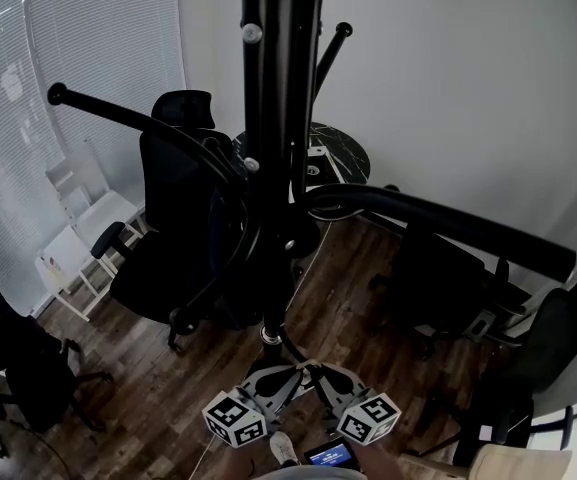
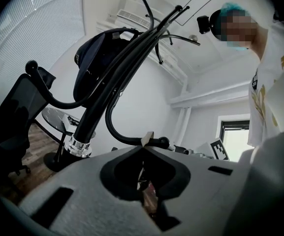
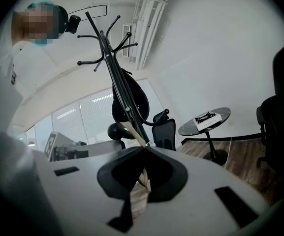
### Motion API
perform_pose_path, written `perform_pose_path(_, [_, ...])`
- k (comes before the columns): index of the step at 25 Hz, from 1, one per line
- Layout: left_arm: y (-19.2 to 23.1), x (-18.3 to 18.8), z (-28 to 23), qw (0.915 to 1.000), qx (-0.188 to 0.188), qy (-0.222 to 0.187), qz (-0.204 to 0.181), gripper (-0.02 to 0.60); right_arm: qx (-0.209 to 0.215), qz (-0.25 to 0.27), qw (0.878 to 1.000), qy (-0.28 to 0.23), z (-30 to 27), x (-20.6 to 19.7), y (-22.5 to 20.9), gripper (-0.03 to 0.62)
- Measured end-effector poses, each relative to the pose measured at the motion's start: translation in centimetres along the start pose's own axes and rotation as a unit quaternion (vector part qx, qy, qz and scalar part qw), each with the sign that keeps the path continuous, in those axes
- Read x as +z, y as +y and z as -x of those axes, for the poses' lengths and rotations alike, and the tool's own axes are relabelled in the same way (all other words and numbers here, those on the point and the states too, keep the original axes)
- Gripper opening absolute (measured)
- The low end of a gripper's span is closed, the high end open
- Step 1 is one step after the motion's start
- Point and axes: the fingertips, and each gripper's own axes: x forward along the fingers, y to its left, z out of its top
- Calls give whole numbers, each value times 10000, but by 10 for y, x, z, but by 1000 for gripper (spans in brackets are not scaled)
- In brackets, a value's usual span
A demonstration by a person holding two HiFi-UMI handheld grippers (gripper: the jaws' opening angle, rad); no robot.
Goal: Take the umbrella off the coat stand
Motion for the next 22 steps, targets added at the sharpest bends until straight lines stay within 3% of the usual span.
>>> perform_pose_path(22, [-49,7,4,9997,13,-169,-159,21,173,24,9996,-213,42,16,19,14])
